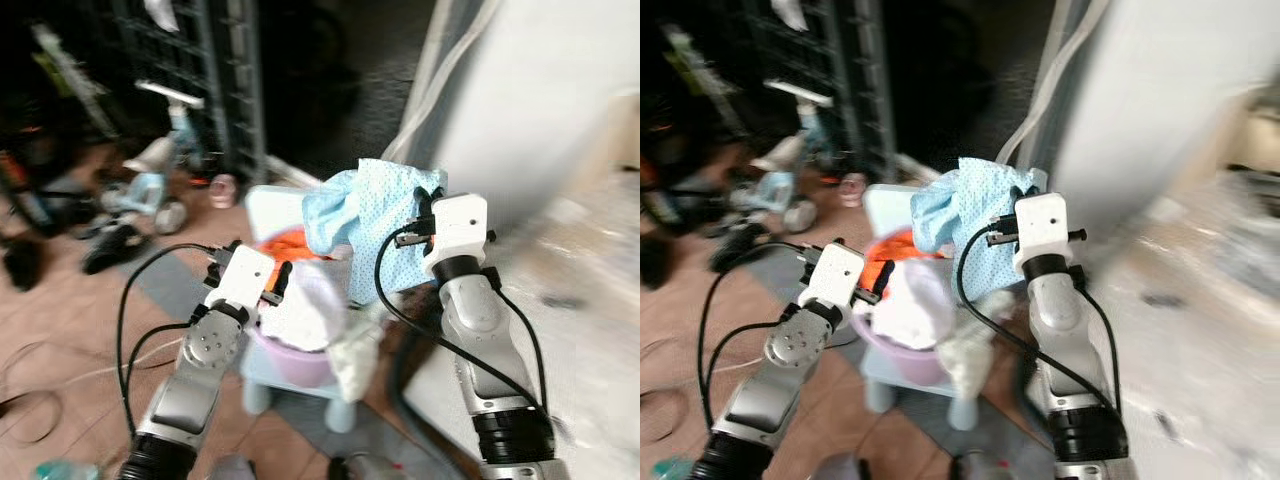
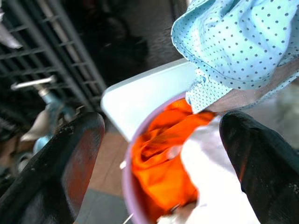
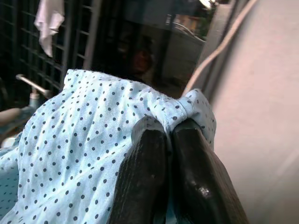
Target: Clothes washing
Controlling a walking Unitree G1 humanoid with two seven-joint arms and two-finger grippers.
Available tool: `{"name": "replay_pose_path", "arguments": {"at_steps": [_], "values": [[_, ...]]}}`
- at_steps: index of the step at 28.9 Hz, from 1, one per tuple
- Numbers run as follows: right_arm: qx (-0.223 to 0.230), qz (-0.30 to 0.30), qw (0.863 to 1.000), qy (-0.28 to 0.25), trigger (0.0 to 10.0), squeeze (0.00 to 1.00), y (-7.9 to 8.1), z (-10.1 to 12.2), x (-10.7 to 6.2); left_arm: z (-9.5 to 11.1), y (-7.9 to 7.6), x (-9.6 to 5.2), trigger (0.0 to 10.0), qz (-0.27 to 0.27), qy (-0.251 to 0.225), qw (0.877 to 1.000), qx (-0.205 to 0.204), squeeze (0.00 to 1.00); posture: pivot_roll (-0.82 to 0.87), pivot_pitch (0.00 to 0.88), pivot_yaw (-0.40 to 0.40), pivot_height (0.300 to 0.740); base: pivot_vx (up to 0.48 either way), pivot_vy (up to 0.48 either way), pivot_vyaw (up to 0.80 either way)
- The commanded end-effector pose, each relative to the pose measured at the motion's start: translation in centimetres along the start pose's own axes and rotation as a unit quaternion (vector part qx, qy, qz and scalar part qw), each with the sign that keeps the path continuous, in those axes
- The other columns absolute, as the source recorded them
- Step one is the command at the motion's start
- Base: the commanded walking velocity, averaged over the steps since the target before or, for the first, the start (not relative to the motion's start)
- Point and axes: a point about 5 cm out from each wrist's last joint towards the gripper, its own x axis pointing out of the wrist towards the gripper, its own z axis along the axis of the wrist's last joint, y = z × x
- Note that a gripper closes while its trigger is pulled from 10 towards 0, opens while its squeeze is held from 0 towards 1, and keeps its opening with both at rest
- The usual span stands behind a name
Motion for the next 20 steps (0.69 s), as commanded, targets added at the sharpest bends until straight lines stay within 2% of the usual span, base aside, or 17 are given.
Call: {"name": "replay_pose_path", "arguments": {"at_steps": [1,5,20], "values": [[-0.008,-0.003,1.000,-0.010,10.0,0.00,-0.22,0.46,0.44,0.31,0.01,0.04,10.0,-0.001,-0.009,1.000,0.002,0.00,-0.02,0.000,0.023,0.740,0.000,-0.352,-0.76],[-0.004,-0.005,1.000,-0.016,10.0,0.00,-0.22,0.76,0.77,0.38,0.05,0.15,10.0,-0.002,-0.012,1.000,0.002,0.00,-0.02,0.000,0.022,0.740,0.000,-0.354,-0.61],[-0.001,-0.006,1.000,-0.019,10.0,0.00,-0.20,0.91,0.94,0.42,0.05,0.18,10.0,-0.001,-0.014,1.000,0.002,0.00,-0.02,0.000,0.020,0.740,0.000,-0.374,0.00]]}}
